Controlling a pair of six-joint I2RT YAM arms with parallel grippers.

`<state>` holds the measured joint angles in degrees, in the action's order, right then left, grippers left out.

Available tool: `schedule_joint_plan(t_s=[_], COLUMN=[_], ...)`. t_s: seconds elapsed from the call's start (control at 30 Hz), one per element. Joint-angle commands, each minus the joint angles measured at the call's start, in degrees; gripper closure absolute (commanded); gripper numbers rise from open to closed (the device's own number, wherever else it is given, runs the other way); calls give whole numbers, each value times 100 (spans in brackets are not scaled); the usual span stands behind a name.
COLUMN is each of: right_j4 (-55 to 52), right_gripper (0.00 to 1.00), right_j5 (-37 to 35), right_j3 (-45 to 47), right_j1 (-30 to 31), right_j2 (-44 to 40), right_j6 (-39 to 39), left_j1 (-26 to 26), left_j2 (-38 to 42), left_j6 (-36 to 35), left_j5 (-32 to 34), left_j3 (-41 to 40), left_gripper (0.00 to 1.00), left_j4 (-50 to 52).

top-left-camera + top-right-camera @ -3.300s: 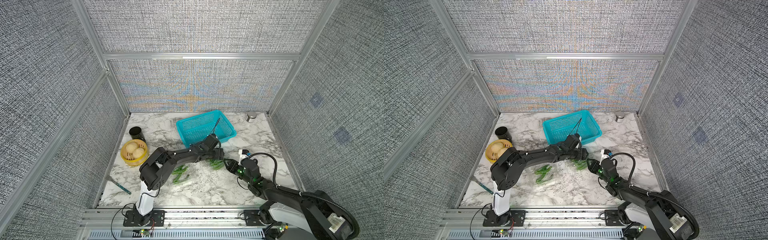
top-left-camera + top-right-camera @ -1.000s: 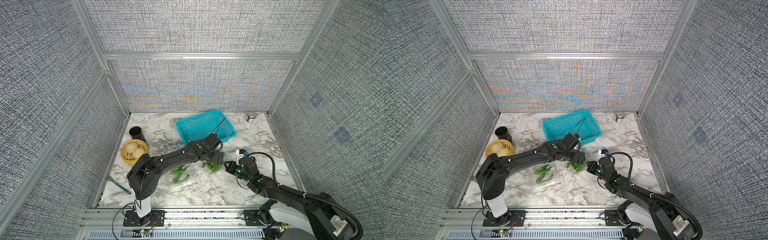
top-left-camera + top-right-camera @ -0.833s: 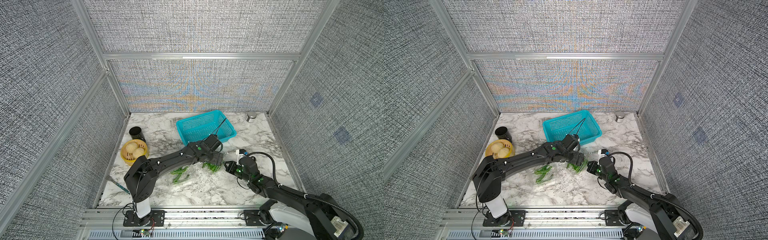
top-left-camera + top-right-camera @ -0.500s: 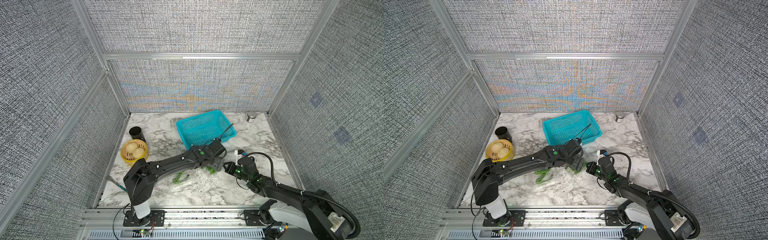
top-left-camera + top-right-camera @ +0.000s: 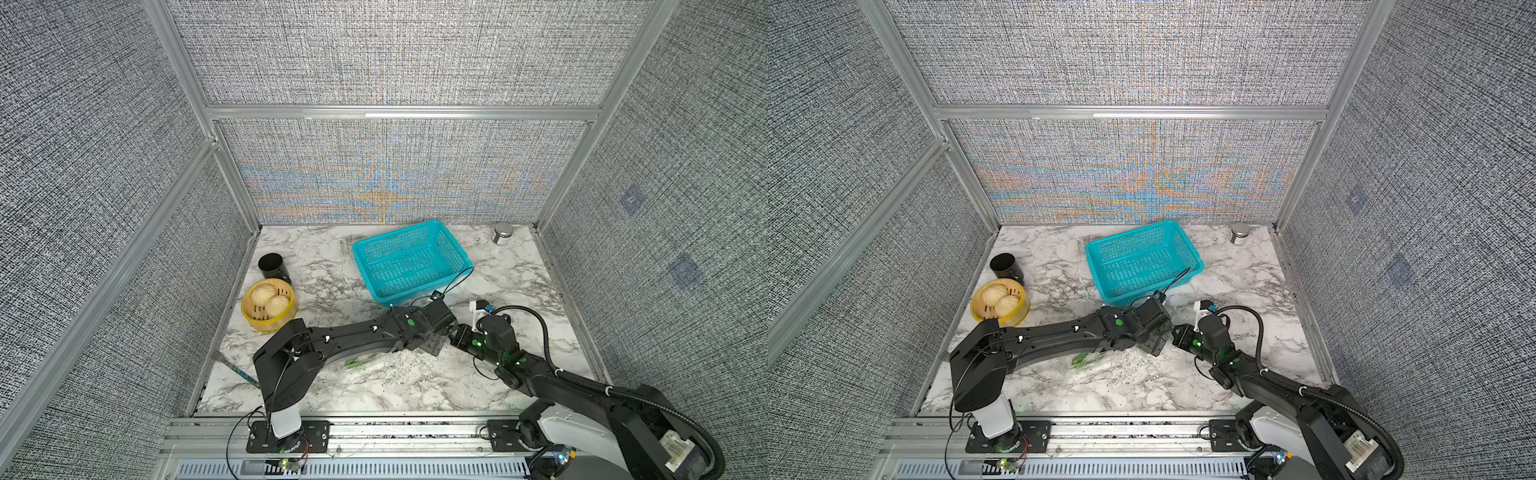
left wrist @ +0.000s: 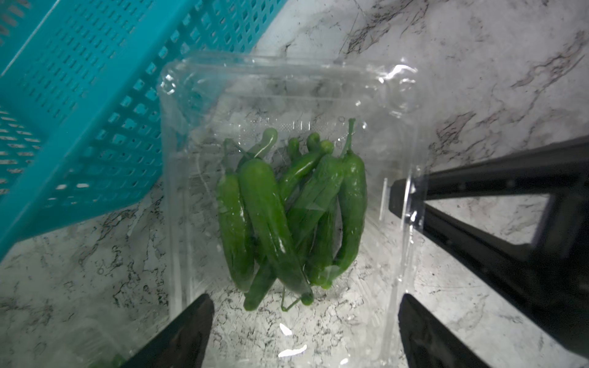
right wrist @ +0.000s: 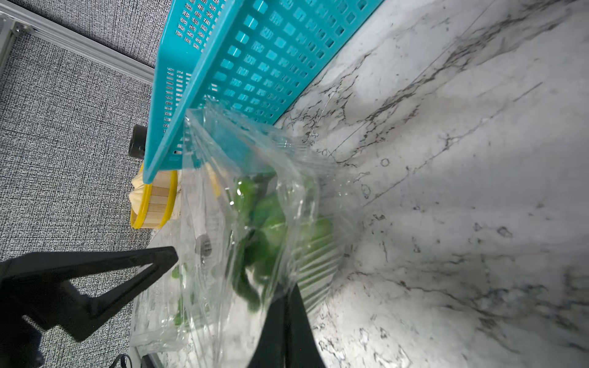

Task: Take small green peppers out of containers
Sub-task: Open the packing box at the center of the board.

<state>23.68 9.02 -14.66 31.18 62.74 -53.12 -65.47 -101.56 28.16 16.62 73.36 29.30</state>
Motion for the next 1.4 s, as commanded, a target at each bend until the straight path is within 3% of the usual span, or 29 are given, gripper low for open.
schedule_joint_plan(t_s=[0.0,0.3,0.63,1.1,1.13,1.37], right_j4=[-20,120,488,696,712,641], right_gripper=[100,100,100,100,100,100], right_j5=[26,125,298,518,522,566], right_j3=[11,15,105,84,87,167], right_j1=[11,11,11,-15,-22,-40], right_j2=[-57,79,178,350,369,212], right_j6=[-12,-90,-400,-506,-513,-524], left_j1=[-25,-166,-355,-398,-396,-396], left_j2=[-4,-113,-154,86,61,-180], left_j6=[26,45,61,176,197,168], left_j5=[146,-58,1110,319,366,1120], left_j3=[-8,37,12,-380,-345,-148], left_gripper=[8,9,9,8,3,3], left_j4=[-377,-411,-117,-761,-718,-176])
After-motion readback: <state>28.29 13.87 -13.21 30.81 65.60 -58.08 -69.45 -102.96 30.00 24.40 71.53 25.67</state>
